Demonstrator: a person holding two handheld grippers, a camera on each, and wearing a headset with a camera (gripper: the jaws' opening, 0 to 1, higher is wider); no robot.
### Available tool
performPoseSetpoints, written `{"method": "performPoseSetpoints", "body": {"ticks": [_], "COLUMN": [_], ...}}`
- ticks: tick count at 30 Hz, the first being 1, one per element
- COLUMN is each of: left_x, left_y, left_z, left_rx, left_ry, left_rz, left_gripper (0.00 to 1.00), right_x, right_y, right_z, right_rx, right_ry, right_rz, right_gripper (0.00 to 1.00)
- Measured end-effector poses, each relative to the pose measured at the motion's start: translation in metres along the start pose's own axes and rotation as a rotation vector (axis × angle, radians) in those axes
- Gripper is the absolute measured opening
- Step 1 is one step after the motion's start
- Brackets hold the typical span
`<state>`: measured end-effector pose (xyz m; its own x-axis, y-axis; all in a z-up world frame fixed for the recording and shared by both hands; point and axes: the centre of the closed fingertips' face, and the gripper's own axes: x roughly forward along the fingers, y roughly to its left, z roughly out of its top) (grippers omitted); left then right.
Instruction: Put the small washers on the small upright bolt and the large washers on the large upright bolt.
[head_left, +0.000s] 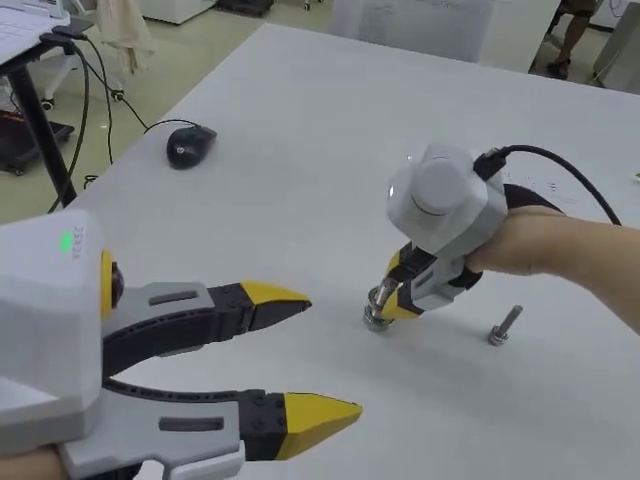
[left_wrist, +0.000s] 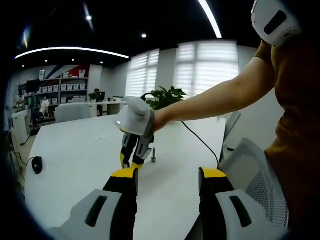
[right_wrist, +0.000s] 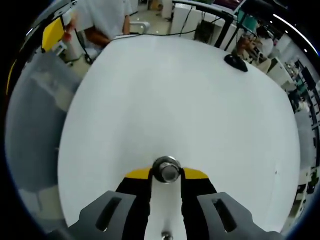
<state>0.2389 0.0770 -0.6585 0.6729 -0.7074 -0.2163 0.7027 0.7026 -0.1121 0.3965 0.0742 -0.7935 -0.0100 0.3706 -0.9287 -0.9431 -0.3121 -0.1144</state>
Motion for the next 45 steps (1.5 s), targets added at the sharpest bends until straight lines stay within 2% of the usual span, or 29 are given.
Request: {"method": "performPoseSetpoints", "body": {"ticks": [26,28,29,32,37,45], "left_x": [0.002,0.003,0.003,0.003,0.004,0.005], "left_y": [0.001,0.001,0.001,0.002,0.001,0.000], "left_z": [-0.004,-0.003,-0.003,-0.003,-0.004,-0.002], "left_rx": [-0.012,-0.013,-0.012,-0.013,-0.010,-0.006], "left_ry": [0.005,0.002,0.002,-0.001,0.007,0.004], "left_rz": [0.002,0.001,0.002,0.001,-0.003,-0.008], "left_gripper": [0.47,0.47,0.47,0.47,0.47,0.47], "right_x": [0.014,0.016,0.016,0.017,0.019,0.015], "right_y": [0.002,0.002,0.000,0.001,0.000,0.002], "right_z": [-0.008,-0.013,-0.013,-0.014,-0.020,-0.019], "right_rx": [0.010,-0.015,-0.038,-0.001,0.004,0.014], "right_ry": [0.001,0.018,0.015,-0.002,0.017,-0.001], "right_rz": [0.013,0.010,-0.009,-0.001,-0.001,-0.006], "right_gripper": [0.23,0.24,0.23,0.23,0.22,0.22]}}
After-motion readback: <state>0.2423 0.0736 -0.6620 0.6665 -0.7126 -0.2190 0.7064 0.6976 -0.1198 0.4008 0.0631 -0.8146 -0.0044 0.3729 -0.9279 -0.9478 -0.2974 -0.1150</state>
